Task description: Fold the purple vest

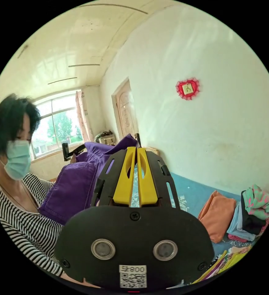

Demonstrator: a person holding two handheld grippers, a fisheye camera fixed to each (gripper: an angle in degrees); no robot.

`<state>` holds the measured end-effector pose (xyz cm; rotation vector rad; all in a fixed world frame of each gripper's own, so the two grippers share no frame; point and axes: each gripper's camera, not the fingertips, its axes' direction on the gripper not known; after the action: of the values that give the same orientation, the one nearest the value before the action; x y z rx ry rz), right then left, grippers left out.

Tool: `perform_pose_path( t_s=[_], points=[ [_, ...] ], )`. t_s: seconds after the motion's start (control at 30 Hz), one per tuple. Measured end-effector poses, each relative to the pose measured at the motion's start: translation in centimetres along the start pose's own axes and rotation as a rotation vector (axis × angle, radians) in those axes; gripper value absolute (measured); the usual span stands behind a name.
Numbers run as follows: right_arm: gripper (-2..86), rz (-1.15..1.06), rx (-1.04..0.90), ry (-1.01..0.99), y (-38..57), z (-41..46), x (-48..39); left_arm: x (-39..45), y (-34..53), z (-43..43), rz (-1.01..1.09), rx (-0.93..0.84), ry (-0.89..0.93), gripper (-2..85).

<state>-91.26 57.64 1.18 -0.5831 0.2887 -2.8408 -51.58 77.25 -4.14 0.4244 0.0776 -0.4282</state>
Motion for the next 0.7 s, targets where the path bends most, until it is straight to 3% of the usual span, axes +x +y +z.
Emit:
perform_pose_path(
  t_s=[0.23,0.4,0.57,0.7],
  points=[
    [1.2,0.299,-0.313,0.088,3.2,28.2,19.6,-11.5,3.9,27.4,-0.288,-0.361,-0.146,0.6],
    [2.5,0.608,-0.691,0.283,17.6,46.1,31.6,-17.0,14.3,43.2,-0.471,-0.685,-0.176,1.2],
    [4.6,0.719,-0.728,0.220,30.5,50.0,32.7,-18.7,21.3,46.8,-0.534,-0.791,-0.180,2.2],
    [5.4,0.675,-0.736,0.113,39.0,47.4,26.3,-18.2,24.6,43.1,-0.591,-0.766,-0.099,4.4]
  ],
)
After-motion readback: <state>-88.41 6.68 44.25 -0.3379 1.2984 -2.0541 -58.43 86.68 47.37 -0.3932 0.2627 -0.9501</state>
